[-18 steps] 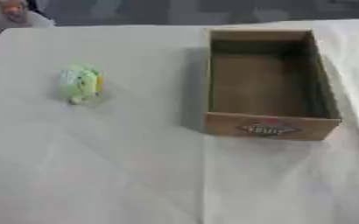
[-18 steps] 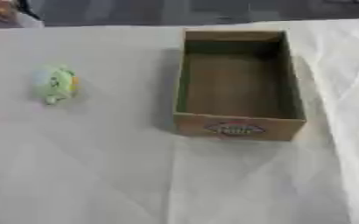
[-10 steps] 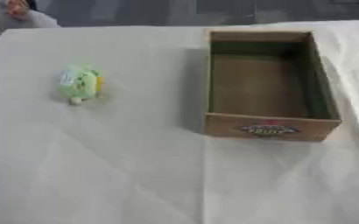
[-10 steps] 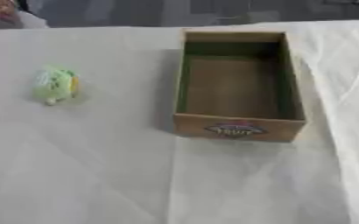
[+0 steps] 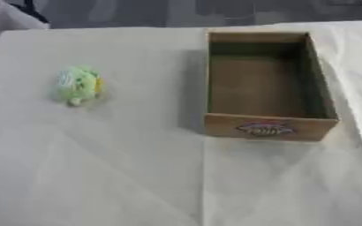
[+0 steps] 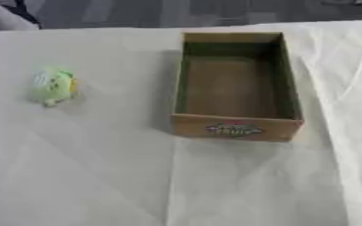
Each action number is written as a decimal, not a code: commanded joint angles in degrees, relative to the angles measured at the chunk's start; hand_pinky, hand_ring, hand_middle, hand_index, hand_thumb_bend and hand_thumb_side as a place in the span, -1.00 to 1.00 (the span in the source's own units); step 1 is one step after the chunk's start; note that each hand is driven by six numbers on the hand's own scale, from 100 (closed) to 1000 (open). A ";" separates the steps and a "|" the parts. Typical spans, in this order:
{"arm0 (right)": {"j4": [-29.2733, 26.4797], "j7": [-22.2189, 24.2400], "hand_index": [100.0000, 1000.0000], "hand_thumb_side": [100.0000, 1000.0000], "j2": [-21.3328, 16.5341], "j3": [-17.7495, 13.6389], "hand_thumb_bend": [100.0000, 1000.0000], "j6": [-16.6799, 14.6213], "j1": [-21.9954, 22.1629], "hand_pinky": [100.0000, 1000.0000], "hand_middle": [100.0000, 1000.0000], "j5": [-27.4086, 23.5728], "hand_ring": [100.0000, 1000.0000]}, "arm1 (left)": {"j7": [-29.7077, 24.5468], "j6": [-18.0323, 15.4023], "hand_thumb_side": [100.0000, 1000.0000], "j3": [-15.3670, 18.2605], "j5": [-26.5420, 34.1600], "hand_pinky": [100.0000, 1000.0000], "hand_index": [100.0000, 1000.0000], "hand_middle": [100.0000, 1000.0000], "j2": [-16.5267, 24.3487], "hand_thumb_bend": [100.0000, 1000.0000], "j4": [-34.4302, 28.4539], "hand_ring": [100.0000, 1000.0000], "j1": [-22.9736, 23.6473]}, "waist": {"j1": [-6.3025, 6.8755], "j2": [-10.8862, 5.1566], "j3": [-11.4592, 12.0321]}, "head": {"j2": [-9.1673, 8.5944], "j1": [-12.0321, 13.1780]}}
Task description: Pick up objects on the table and place them in the box.
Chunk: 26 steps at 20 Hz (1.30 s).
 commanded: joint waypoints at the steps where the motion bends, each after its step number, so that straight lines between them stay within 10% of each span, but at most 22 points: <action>1: -0.81 0.34 0.50 1.00 -1.97 -0.04 -1.00 -0.16 -0.28 0.50 0.44 0.23 0.63 | -8.88 4.77 1.00 -0.80 -4.71 0.10 0.73 0.27 5.88 -1.00 -1.07 0.18 -3.26 | -0.01 -1.31 -0.15 | 0.56 0.01; 7: -0.81 0.60 0.50 1.00 -2.23 0.22 -1.00 -0.20 -0.28 0.50 0.44 0.16 0.62 | -27.57 8.51 1.00 -3.72 -14.46 0.14 0.79 0.30 9.97 -1.00 2.26 0.25 -9.41 | 0.15 -1.46 -0.84 | 0.31 0.12; 15: -0.81 1.08 0.51 1.00 -2.46 0.68 -1.00 -0.18 -0.35 0.50 0.43 0.01 0.62 | -49.59 -0.11 1.00 -8.53 -24.39 0.22 0.89 0.40 10.38 -0.85 12.71 0.44 -18.04 | 0.37 -1.52 -1.32 | 0.83 0.87; 26: -0.81 1.62 0.50 1.00 -2.49 1.15 -1.00 -0.12 -0.49 0.50 0.42 -0.18 0.63 | -66.35 -7.87 1.00 -13.34 -31.05 0.28 0.96 0.48 5.73 -0.22 26.68 0.56 -27.18 | 0.29 -1.36 -1.69 | -0.07 1.80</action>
